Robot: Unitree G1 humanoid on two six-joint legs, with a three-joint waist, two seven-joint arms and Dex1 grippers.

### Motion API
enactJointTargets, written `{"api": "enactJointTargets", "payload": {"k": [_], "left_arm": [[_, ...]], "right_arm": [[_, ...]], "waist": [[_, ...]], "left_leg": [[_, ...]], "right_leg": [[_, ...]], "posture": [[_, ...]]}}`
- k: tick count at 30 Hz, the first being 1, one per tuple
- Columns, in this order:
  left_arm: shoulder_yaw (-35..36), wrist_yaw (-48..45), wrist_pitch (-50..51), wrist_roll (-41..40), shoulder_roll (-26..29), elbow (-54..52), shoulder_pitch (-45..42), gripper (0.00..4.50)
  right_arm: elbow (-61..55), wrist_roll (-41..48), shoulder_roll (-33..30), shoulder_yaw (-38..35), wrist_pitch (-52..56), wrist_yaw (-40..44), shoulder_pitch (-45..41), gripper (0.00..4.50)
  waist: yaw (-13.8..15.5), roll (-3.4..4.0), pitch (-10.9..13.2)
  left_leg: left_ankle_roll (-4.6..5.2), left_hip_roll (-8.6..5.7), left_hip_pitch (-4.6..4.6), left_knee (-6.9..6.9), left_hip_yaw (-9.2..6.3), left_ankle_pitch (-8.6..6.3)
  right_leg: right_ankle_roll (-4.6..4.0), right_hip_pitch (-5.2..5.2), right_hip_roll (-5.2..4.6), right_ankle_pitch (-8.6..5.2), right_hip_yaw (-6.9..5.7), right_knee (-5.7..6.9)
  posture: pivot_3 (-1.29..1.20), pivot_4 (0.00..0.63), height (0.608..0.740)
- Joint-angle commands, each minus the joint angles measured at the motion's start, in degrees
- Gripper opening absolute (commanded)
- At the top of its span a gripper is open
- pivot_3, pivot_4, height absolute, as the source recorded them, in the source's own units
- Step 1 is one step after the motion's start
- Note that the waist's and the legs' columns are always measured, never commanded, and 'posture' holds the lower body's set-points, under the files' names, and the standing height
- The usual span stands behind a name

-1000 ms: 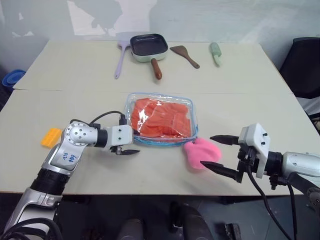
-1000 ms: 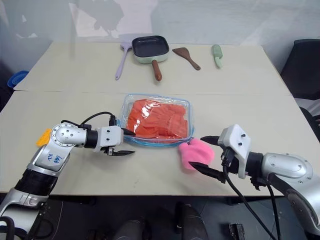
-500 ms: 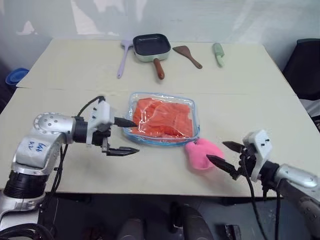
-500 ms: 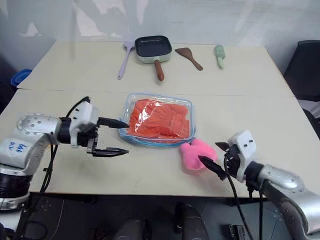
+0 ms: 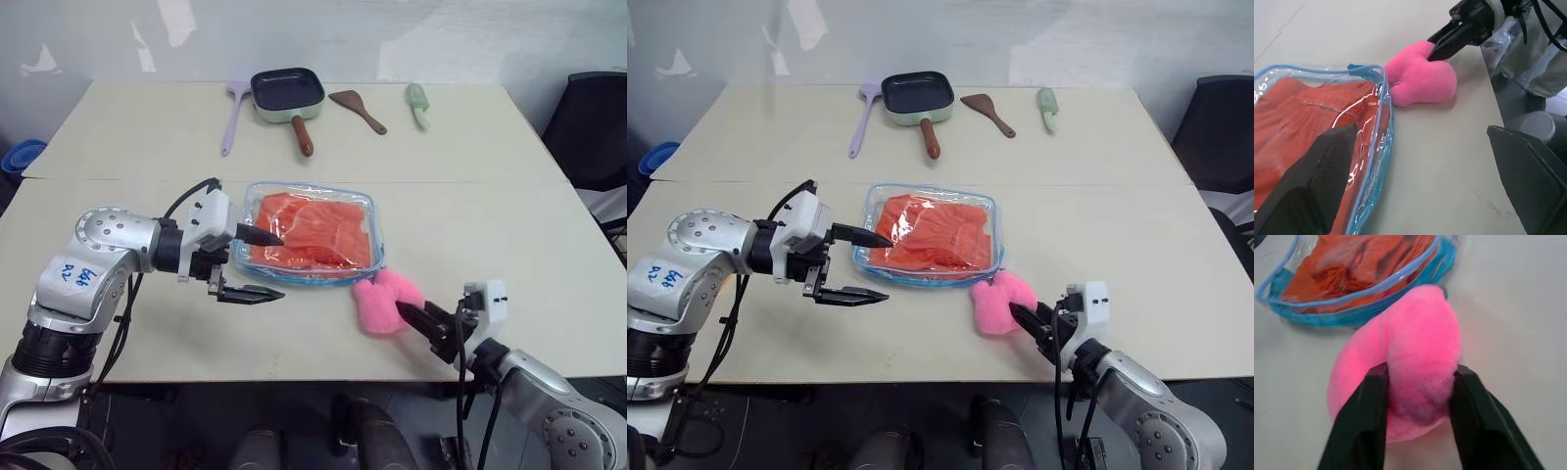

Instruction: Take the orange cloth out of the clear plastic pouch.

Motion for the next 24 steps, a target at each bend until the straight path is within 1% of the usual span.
{"api": "enactJointTargets", "payload": {"k": [1,2,3,6,9,13,16,21,24], "left_arm": [[-0.4,0.6,-1.0,0.3,-0.7,-0.2,-1.1,4.50],[-0.8,0.6,-1.3,0.7,-1.0,-0.2,-1.1,4.50],[-1.3,0.6,-1.9,1.1,-1.3,-0.2,-1.0,4.50],[-2.6,0.7,-3.0,2.1,-2.0,-0.3,-0.8,4.50],[-3.4,0.7,-3.7,2.6,-2.6,0.5,-1.5,4.50],[-6.1,-0.3,-5.4,4.2,-4.3,2.2,-2.5,4.50],[-8.6,-0.3,-6.7,5.9,-6.0,3.8,-3.3,4.50],[-15.6,-1.2,-13.4,11.9,-11.8,8.7,-6.3,4.50],[-18.8,-2.7,-17.5,14.3,-15.0,11.5,-7.9,4.50]], "right_arm": [[-3.8,3.2,-2.8,2.8,0.5,4.3,1.1,0.58],[-3.6,3.1,-3.4,4.0,0.7,4.6,0.8,0.24],[-2.9,2.4,-3.7,5.6,0.8,4.7,0.0,0.01],[-0.7,0.2,-4.3,9.3,0.8,4.6,-2.2,0.01],[1.9,-0.6,-4.2,11.2,2.0,3.3,-4.2,0.01],[3.6,-1.5,-4.3,13.0,1.7,4.2,-4.2,0.01],[3.5,-1.9,-4.3,13.4,1.6,4.0,-3.7,0.75],[-0.5,-4.7,-8.4,13.5,0.4,5.0,-2.1,2.34],[-4.4,-6.2,-12.4,10.7,-0.1,5.0,-1.7,2.34]], "waist": [[-0.1,0.00,0.0],[-0.1,-0.01,0.0],[-0.1,-0.01,0.0],[-0.4,-0.01,0.0],[-0.6,-0.02,0.0],[-0.6,-0.06,0.0],[-0.8,-0.07,0.0],[-0.6,-0.10,-0.1],[-0.6,-0.10,-0.1]], "left_leg": [[0.00,0.00,-0.01,0.00,0.01,0.00],[0.00,0.00,-0.01,-0.01,0.01,0.00],[0.00,0.01,0.00,0.00,0.01,0.00],[0.00,0.01,0.00,0.00,0.00,0.00],[0.00,0.01,-0.01,0.00,0.00,0.00],[0.00,0.02,0.01,0.00,-0.02,0.00],[-0.01,0.04,0.01,-0.02,0.01,0.00],[0.00,0.01,-0.01,0.01,-0.01,0.00],[0.00,0.02,-0.02,-0.01,0.00,0.00]], "right_leg": [[0.00,0.01,0.01,0.00,0.00,-0.01],[0.00,0.01,0.01,0.00,0.01,-0.01],[0.00,0.01,0.01,0.00,0.01,-0.02],[-0.01,0.01,0.01,-0.01,0.02,-0.02],[-0.01,0.01,0.01,-0.01,0.02,-0.03],[-0.04,0.03,0.01,-0.02,0.00,-0.01],[-0.04,0.03,0.03,-0.03,0.01,-0.01],[-0.04,0.06,0.00,-0.03,0.00,-0.03],[-0.04,0.03,0.03,-0.03,0.00,-0.04]], "posture": [[0.00,0.150,0.740],[0.00,0.150,0.740],[0.00,0.150,0.740],[0.00,0.150,0.740],[0.00,0.150,0.740],[0.00,0.150,0.740],[0.00,0.150,0.740],[0.00,0.150,0.740],[0.00,0.150,0.740]]}}
